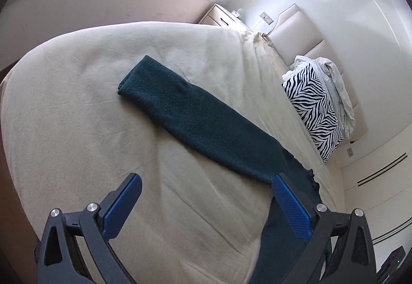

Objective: Fold small clothes
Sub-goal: 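Grasp the sweater side near one sleeve with the left gripper, then lift and fold the gripped side and sleeve over the sweater body with the left gripper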

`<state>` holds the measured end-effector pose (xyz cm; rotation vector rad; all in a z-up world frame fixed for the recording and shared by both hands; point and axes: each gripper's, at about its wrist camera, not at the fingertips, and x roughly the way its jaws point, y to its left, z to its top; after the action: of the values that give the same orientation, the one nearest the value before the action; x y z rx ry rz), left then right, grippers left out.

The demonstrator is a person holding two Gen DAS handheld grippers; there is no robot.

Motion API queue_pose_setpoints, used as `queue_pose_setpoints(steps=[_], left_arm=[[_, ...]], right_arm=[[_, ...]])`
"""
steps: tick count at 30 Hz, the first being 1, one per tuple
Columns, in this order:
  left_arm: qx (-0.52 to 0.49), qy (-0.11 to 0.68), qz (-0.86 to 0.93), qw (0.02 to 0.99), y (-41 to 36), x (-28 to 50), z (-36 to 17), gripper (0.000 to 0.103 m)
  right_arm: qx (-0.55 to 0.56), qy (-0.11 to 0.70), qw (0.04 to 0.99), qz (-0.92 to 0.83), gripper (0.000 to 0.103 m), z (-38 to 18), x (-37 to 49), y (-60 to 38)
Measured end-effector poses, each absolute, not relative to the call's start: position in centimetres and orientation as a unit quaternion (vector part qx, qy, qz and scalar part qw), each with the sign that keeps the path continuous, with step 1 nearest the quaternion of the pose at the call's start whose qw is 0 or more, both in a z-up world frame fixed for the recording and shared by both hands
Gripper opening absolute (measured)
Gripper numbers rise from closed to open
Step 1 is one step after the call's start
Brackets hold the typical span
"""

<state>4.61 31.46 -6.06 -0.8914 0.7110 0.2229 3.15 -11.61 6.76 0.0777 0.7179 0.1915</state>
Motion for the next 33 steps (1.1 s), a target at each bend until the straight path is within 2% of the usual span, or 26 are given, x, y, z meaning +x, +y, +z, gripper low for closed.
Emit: queue_pose_setpoints(steps=[2, 4, 5, 6, 8, 15, 17, 18, 19, 20, 23, 25, 29, 33], left_arm=[[-0.462, 0.319, 0.101, 0.821, 32.9, 5.3, -7.3, 0.103], [-0.499, 0.304, 0.102, 0.805, 34.1, 6.2, -8.7, 0.102], [-0.524, 0.294, 0.102, 0.793, 34.9, 6.5, -9.6, 0.101], [-0.552, 0.283, 0.097, 0.778, 35.4, 6.8, -10.5, 0.097], [-0.597, 0.262, 0.098, 0.752, 36.4, 7.1, -12.3, 0.088], [-0.662, 0.199, 0.132, 0.711, 39.1, 8.2, -14.2, 0.086], [-0.659, 0.192, 0.133, 0.715, 39.9, 9.0, -13.9, 0.074], [-0.656, 0.196, 0.133, 0.717, 40.2, 9.5, -13.8, 0.054], [-0.647, 0.205, 0.138, 0.721, 40.4, 10.1, -13.5, 0.029], [-0.632, 0.215, 0.144, 0.731, 40.3, 10.6, -12.9, 0.012], [-0.542, 0.241, 0.122, 0.795, 37.6, 13.4, -9.1, 0.01], [-0.464, 0.263, 0.074, 0.842, 33.4, 16.2, -5.8, 0.003], [-0.286, 0.306, -0.024, 0.908, 20.4, 21.0, -1.0, 0.003], [-0.106, 0.352, -0.097, 0.925, 6.3, 23.2, -1.7, 0.003]], right_arm=[[0.044, 0.347, 0.931, 0.107, 0.1, 7.1, 3.8, -11.2], [0.057, 0.354, 0.926, 0.12, 0.088, 7.1, 4.6, -11.1], [0.067, 0.361, 0.922, 0.126, 0.077, 7.0, 5.0, -11.2], [0.08, 0.37, 0.916, 0.134, 0.065, 6.7, 5.6, -11.2], [0.101, 0.386, 0.906, 0.144, 0.053, 6.0, 6.6, -11.4], [0.159, 0.413, 0.883, 0.154, 0.052, 2.7, 8.4, -13.0], [0.168, 0.414, 0.881, 0.155, 0.052, 2.1, 8.6, -13.6], [0.171, 0.414, 0.881, 0.156, 0.052, 1.9, 8.7, -13.9], [0.175, 0.414, 0.879, 0.157, 0.052, 1.7, 8.7, -14.2], [0.178, 0.414, 0.879, 0.156, 0.052, 1.5, 8.8, -14.6], [0.192, 0.412, 0.877, 0.152, 0.052, 1.2, 9.0, -16.2], [0.207, 0.413, 0.875, 0.148, 0.049, 0.8, 9.2, -17.6], [0.243, 0.412, 0.868, 0.136, 0.048, 0.0, 9.4, -21.2], [0.28, 0.412, 0.857, 0.132, 0.048, -1.2, 9.8, -25.3]])
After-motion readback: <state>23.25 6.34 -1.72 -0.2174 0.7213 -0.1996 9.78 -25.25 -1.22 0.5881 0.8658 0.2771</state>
